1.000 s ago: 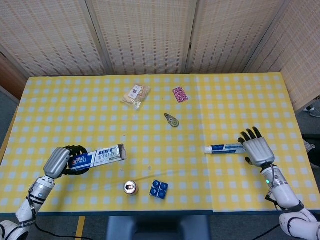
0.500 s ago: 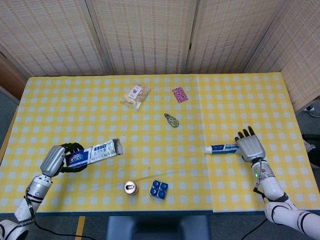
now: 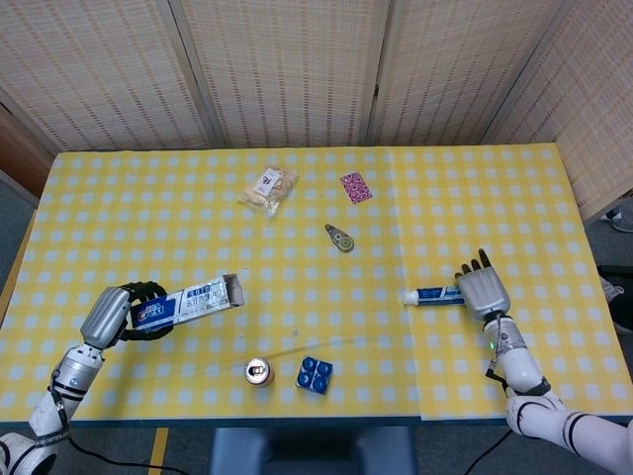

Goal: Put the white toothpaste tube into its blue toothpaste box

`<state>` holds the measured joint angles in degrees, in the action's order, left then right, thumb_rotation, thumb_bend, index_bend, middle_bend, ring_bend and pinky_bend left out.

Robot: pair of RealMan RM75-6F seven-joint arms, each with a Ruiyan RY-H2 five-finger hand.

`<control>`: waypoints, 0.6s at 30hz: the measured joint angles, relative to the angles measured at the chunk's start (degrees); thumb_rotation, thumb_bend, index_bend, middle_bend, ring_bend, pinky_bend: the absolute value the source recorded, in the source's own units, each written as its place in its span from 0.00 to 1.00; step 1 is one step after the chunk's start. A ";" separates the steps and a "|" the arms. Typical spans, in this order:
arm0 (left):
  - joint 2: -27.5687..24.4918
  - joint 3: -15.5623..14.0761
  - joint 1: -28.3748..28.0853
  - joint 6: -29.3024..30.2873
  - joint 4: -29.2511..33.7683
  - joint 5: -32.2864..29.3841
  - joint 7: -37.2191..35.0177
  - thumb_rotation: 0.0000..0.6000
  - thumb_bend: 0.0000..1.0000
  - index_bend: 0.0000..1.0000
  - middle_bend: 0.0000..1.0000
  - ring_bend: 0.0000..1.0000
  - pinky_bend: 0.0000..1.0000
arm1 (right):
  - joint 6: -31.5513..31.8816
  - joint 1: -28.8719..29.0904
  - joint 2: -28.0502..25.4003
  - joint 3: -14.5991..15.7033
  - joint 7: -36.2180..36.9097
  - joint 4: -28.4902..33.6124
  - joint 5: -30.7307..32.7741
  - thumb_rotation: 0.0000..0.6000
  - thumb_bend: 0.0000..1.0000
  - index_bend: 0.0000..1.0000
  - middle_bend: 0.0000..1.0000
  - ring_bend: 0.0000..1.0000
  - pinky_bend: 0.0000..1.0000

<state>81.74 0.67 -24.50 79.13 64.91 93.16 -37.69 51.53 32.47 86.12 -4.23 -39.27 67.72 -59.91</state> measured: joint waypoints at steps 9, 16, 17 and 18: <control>-0.23 -0.08 0.09 0.01 0.23 -0.19 -0.03 1.00 0.22 0.72 0.77 0.61 0.75 | 4.57 -0.36 3.05 0.60 2.98 -4.68 -5.52 1.00 0.30 0.70 0.59 0.50 0.64; -0.26 -0.08 0.31 0.17 0.44 -0.38 0.32 1.00 0.22 0.72 0.77 0.61 0.75 | 7.38 -0.81 3.51 0.90 9.21 -6.19 -10.28 1.00 0.30 0.73 0.65 0.58 0.77; -0.24 -0.10 0.32 0.14 0.44 -0.39 0.36 1.00 0.22 0.72 0.77 0.61 0.75 | 7.77 -0.88 3.32 0.98 10.41 -6.16 -11.09 1.00 0.30 0.73 0.65 0.59 0.78; -0.21 -0.11 0.33 0.14 0.44 -0.39 0.42 1.00 0.22 0.72 0.77 0.61 0.75 | 8.37 -0.97 2.99 1.11 12.17 -6.07 -12.29 1.00 0.30 0.73 0.65 0.59 0.79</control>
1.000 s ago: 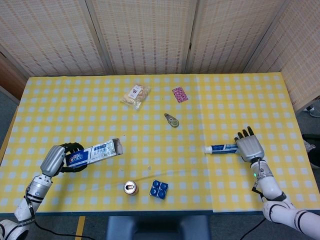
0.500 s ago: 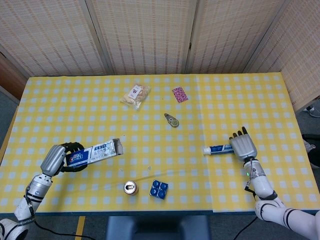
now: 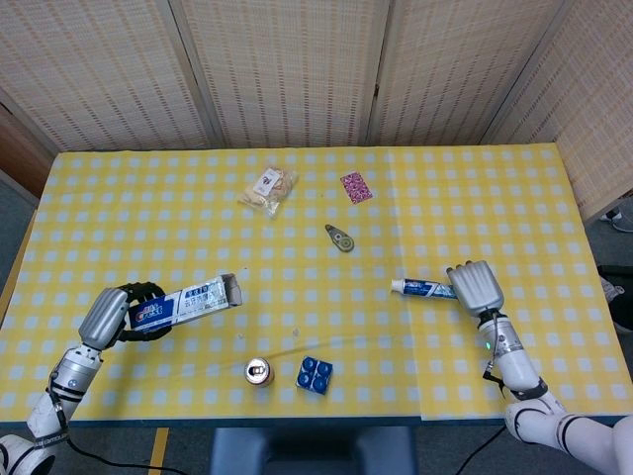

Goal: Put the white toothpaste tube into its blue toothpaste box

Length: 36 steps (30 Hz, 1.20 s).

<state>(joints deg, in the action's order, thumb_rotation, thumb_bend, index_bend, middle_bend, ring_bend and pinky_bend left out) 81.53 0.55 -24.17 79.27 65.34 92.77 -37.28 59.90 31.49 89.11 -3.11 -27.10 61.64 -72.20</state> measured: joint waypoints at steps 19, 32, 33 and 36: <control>-0.33 -0.64 -0.32 -0.84 0.57 0.71 1.67 1.00 0.22 0.72 0.77 0.61 0.75 | 7.31 0.39 -18.74 0.56 16.04 20.71 -15.07 1.00 0.31 0.73 0.66 0.60 0.83; -0.25 -1.21 -2.68 -4.05 4.28 2.02 9.49 1.00 0.22 0.72 0.77 0.61 0.75 | 0.69 4.65 -27.47 -1.82 2.94 39.01 -14.21 1.00 0.31 0.73 0.66 0.60 0.83; -0.25 -1.15 -2.96 -4.39 4.71 2.03 9.98 1.00 0.22 0.72 0.77 0.61 0.75 | 0.03 5.18 -27.47 -2.23 1.64 40.04 -13.63 1.00 0.31 0.73 0.66 0.60 0.83; -0.34 -1.05 -3.58 -5.18 5.81 2.03 10.90 1.00 0.22 0.72 0.77 0.61 0.75 | -1.64 6.47 -26.87 -3.12 -0.95 41.57 -11.95 1.00 0.31 0.73 0.66 0.60 0.83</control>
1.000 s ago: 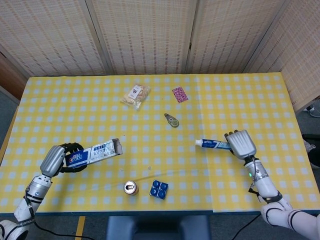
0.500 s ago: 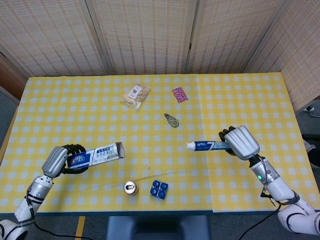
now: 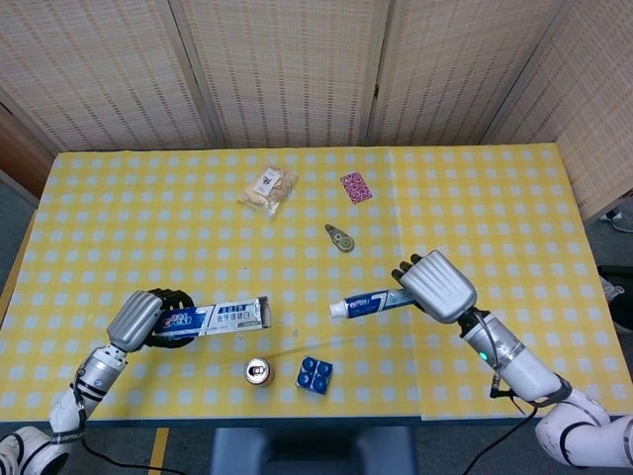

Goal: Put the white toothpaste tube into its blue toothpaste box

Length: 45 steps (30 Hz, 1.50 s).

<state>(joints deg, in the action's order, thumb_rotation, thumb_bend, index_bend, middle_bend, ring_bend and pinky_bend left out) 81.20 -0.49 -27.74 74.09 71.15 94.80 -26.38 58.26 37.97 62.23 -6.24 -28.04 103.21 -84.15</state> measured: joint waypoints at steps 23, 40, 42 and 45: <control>-0.22 0.12 -2.42 -3.00 4.50 -0.34 3.90 1.00 0.22 0.72 0.77 0.61 0.75 | -2.60 5.60 8.09 -3.14 -12.44 3.11 9.98 1.00 0.30 0.73 0.66 0.60 0.83; -0.94 0.66 -3.62 -4.63 7.82 -1.41 5.76 1.00 0.22 0.72 0.77 0.61 0.75 | -0.18 8.60 8.25 -2.82 -23.27 7.35 16.08 1.00 0.30 0.73 0.66 0.60 0.83; -1.13 0.66 -3.67 -4.94 7.96 -1.69 5.10 1.00 0.22 0.72 0.77 0.61 0.75 | -0.05 8.66 8.43 -2.65 -23.12 7.17 16.39 1.00 0.30 0.73 0.66 0.60 0.83; -1.27 0.62 -3.86 -5.24 8.04 -1.80 4.55 1.00 0.22 0.72 0.77 0.61 0.75 | 0.01 8.92 8.85 -2.46 -22.78 6.65 16.63 1.00 0.31 0.73 0.66 0.60 0.83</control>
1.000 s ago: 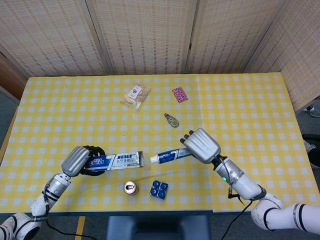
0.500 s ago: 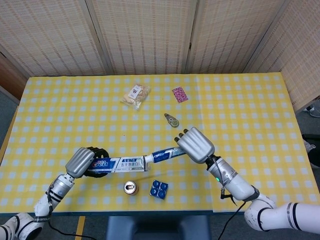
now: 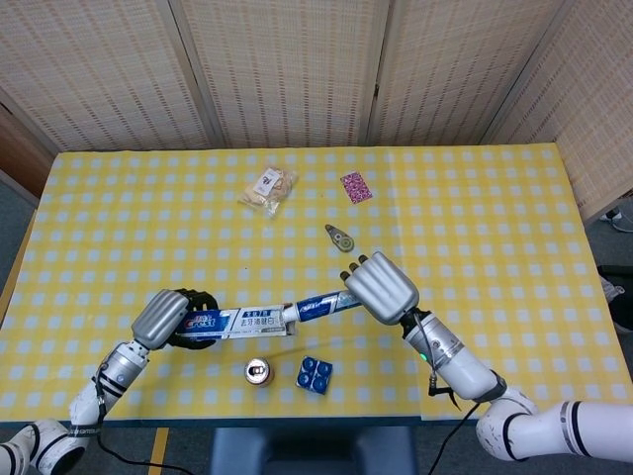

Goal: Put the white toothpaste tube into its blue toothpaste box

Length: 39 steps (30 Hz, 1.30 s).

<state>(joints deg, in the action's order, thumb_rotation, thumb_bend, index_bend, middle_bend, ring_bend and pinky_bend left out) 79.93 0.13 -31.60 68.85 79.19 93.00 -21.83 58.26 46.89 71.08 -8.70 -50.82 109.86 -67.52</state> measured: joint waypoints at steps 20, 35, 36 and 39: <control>0.78 0.41 -1.32 -1.86 -0.03 -0.74 -0.16 1.00 0.22 0.72 0.77 0.61 0.75 | 0.70 1.90 1.42 0.15 -0.13 -1.17 1.09 1.00 0.31 0.73 0.66 0.60 0.83; 0.78 2.58 -2.29 -5.15 4.22 -5.70 2.73 1.00 0.22 0.73 0.77 0.61 0.75 | 3.81 6.59 5.19 -0.19 -14.05 3.81 8.25 1.00 0.30 0.73 0.66 0.60 0.83; 0.79 2.79 -2.28 -5.20 4.79 -6.08 3.35 1.00 0.22 0.73 0.77 0.61 0.75 | 4.25 7.04 5.65 -0.19 -15.14 4.13 8.97 1.00 0.31 0.73 0.66 0.60 0.83; 0.73 3.06 -2.25 -5.41 5.84 -6.78 4.35 1.00 0.22 0.73 0.77 0.61 0.75 | 5.60 8.15 6.86 -0.21 -17.44 4.97 10.77 1.00 0.31 0.73 0.66 0.60 0.83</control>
<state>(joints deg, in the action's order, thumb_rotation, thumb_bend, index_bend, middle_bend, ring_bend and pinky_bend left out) 80.67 3.19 -33.84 63.44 85.03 86.23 -17.48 63.87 55.04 77.95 -8.91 -68.26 114.83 -56.75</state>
